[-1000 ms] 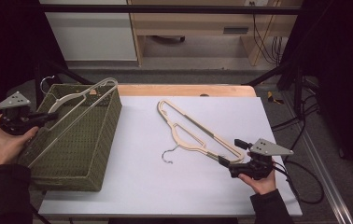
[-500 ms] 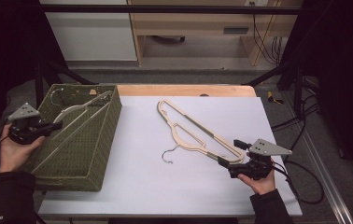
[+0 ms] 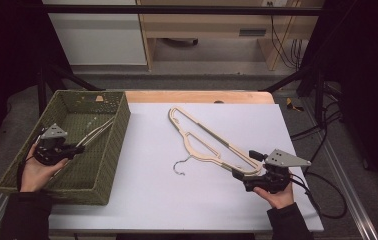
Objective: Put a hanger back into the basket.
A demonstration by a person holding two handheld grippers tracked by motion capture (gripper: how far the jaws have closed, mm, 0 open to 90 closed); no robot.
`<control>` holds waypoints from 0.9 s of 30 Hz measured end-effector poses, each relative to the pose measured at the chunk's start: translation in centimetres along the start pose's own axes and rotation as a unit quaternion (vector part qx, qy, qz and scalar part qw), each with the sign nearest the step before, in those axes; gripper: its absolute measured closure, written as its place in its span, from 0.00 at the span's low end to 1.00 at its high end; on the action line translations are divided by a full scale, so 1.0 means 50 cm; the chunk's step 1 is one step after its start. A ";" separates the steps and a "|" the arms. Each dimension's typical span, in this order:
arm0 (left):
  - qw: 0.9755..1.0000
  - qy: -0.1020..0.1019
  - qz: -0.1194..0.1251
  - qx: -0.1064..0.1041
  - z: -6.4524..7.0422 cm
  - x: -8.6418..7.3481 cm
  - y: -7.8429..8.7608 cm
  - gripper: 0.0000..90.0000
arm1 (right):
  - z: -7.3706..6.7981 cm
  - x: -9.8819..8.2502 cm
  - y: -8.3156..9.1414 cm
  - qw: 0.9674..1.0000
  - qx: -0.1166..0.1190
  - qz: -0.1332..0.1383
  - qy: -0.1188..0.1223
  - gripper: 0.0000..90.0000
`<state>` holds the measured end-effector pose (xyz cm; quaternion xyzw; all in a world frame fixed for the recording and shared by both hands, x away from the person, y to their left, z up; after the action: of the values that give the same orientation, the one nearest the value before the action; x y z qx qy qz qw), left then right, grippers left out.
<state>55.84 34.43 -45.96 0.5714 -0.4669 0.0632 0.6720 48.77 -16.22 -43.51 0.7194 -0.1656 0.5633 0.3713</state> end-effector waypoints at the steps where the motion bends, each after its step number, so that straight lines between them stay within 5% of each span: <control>1: 1.000 0.000 -0.008 -0.005 0.005 -0.004 -0.004 0.87 | 0.000 0.000 0.000 1.000 0.000 0.000 0.000 0.13; 14: 0.998 -0.007 -0.066 -0.024 0.023 -0.036 -0.027 0.80 | -0.004 -0.002 -0.003 1.000 0.004 -0.002 0.001 0.13; 27: 0.996 -0.015 -0.086 -0.030 0.033 -0.045 -0.036 0.71 | -0.006 -0.001 -0.004 1.000 0.006 -0.002 0.001 0.13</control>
<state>54.77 33.47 -48.97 0.5898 -0.4283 -0.0174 0.6844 48.67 -15.87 -43.61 0.7212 -0.1609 0.5643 0.3681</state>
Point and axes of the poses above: each handheld gripper's, and its own axes: y roughly backward along the jaws, x roughly out of its top, z roughly to its right, the point moved 10 cm from there along -y, roughly forward along the jaws
